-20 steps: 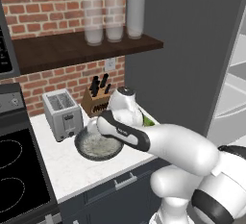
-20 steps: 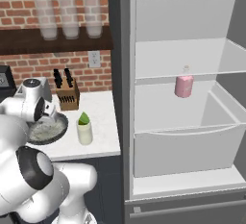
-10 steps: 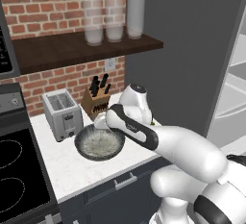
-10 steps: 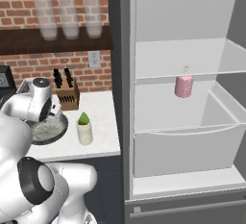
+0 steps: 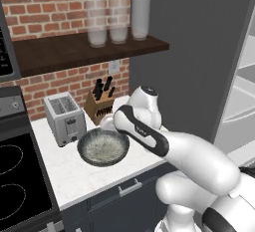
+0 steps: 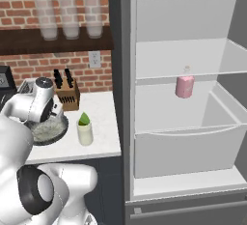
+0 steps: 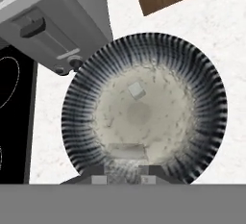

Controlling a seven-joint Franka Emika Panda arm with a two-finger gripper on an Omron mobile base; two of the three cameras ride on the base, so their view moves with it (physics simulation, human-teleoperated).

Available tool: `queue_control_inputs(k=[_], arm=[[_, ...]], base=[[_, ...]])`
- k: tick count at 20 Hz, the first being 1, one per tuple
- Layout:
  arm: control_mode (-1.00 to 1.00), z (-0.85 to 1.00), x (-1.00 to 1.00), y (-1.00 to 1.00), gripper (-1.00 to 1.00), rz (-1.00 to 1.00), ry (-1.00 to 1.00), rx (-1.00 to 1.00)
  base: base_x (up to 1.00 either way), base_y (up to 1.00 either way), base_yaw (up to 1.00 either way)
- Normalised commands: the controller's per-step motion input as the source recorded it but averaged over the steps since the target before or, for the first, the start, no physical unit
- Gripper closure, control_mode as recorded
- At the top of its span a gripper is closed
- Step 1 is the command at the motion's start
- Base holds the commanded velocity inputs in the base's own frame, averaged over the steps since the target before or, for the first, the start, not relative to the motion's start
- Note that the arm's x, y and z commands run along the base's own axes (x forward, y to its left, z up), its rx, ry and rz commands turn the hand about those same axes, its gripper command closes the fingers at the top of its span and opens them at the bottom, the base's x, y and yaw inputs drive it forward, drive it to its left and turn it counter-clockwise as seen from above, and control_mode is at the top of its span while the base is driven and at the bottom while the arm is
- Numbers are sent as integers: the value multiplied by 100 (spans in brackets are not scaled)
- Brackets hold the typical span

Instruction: Grab a lemon wedge from the fridge and one ice cube from the ice bowl, and put them in the glass of lemonade.

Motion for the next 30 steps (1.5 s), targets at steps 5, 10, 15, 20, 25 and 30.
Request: queue_control_inputs(k=[5,10,15,20,25,30], arm=[[-100,88,-3,-25,100,0,-3,-19],[-100,76,0,-47,100,0,1,-23],[-100,2,0,-54,100,0,3,-10],[-100,0,-3,-60,100,0,0,-3],[-100,-2,-1,-62,100,0,-4,0],[-100,-11,7,-18,100,0,0,0]], base=[[0,0,0],[0,0,0],[0,0,0],[0,0,0],[0,0,0],[0,0,0]])
